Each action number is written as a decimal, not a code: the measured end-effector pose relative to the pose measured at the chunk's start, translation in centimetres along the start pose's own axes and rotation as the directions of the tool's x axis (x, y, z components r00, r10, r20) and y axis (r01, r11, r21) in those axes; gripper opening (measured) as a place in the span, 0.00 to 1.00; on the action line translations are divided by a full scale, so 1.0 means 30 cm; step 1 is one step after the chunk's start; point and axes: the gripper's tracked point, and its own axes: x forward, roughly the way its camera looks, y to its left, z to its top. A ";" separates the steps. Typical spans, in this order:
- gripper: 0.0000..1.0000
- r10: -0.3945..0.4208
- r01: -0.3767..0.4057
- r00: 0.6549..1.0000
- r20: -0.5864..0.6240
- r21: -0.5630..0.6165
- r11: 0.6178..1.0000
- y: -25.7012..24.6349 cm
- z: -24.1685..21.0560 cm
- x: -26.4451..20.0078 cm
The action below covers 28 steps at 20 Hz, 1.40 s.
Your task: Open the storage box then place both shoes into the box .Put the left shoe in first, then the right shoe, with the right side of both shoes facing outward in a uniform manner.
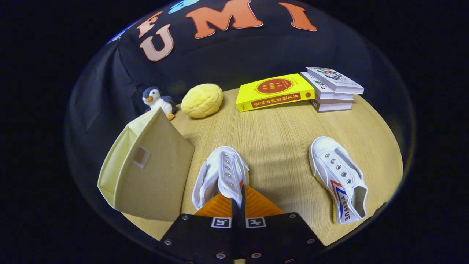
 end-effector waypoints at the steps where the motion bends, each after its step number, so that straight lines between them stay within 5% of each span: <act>1: 0.00 -0.013 0.013 1.000 0.019 0.026 1.000 0.011 0.030 -0.020; 10: 0.00 -0.152 0.131 0.971 0.183 0.124 0.984 0.205 0.266 -0.225; 15: 0.00 -0.145 0.106 0.962 0.231 0.173 0.979 0.426 0.331 -0.294; 23: 0.00 -0.052 0.021 0.978 0.201 0.157 0.987 0.813 0.267 -0.183; 28: 0.00 -0.073 0.056 0.989 0.126 0.130 0.990 0.910 0.151 -0.030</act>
